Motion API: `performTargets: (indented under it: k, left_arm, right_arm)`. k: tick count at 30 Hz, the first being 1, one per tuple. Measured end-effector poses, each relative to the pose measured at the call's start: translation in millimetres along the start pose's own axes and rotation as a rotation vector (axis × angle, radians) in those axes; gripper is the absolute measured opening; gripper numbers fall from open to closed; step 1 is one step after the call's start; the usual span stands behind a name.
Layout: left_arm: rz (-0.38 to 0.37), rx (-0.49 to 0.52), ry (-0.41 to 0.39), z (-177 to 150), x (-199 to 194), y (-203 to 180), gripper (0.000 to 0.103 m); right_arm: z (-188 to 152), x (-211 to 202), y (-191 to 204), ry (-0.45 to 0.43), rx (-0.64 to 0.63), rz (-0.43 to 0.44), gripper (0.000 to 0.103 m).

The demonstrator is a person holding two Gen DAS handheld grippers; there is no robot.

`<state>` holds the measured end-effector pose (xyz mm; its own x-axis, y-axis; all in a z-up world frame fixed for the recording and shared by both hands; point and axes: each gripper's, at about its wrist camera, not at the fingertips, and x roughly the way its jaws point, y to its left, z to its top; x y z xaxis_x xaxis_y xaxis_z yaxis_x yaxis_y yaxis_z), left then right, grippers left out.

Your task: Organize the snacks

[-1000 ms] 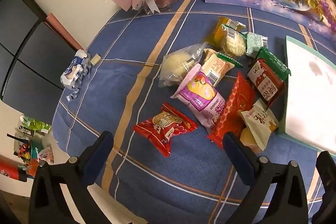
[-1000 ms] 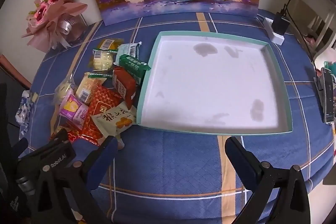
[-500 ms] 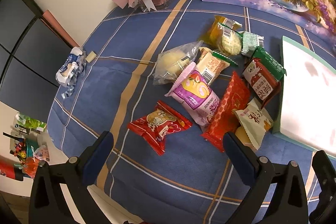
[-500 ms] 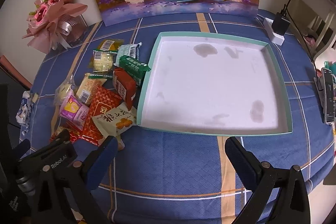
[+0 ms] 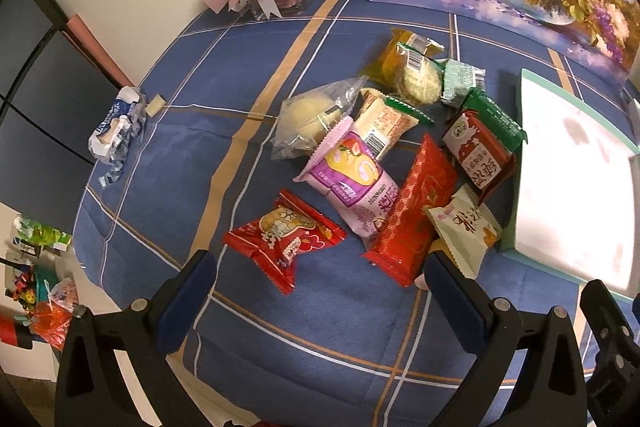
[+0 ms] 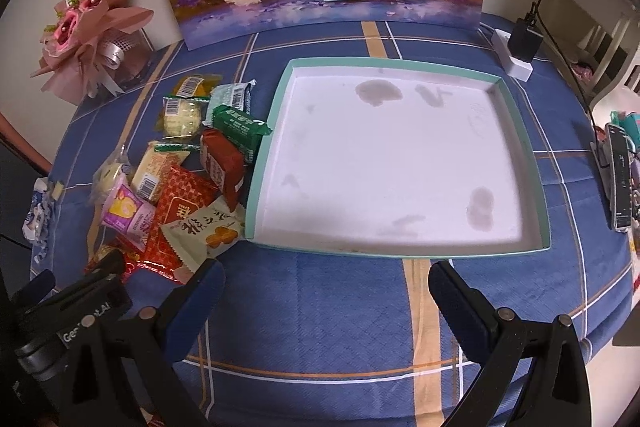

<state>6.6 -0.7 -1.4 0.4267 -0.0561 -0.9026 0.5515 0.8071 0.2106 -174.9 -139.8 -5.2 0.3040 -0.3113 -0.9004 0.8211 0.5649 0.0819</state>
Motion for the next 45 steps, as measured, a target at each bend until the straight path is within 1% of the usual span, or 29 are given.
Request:
performTargets:
  k: [13, 26, 45]
  left_arm:
    - [-0.042, -0.007, 0.008, 0.7, 0.5, 1.8, 0.103]
    - [-0.053, -0.016, 0.029, 1.5, 5.2, 2.3, 0.103]
    - [-0.057, -0.019, 0.028, 1.9, 5.4, 3.1, 0.103]
  right_arm:
    - [0.5, 5.7, -0.5, 0.015, -0.001, -0.031, 0.103]
    - [-0.9, 8.2, 1.3, 0.017, -0.011, -0.048, 0.103]
    - [-1.9, 9.3, 3.3, 0.022, -0.022, -0.054, 0.103]
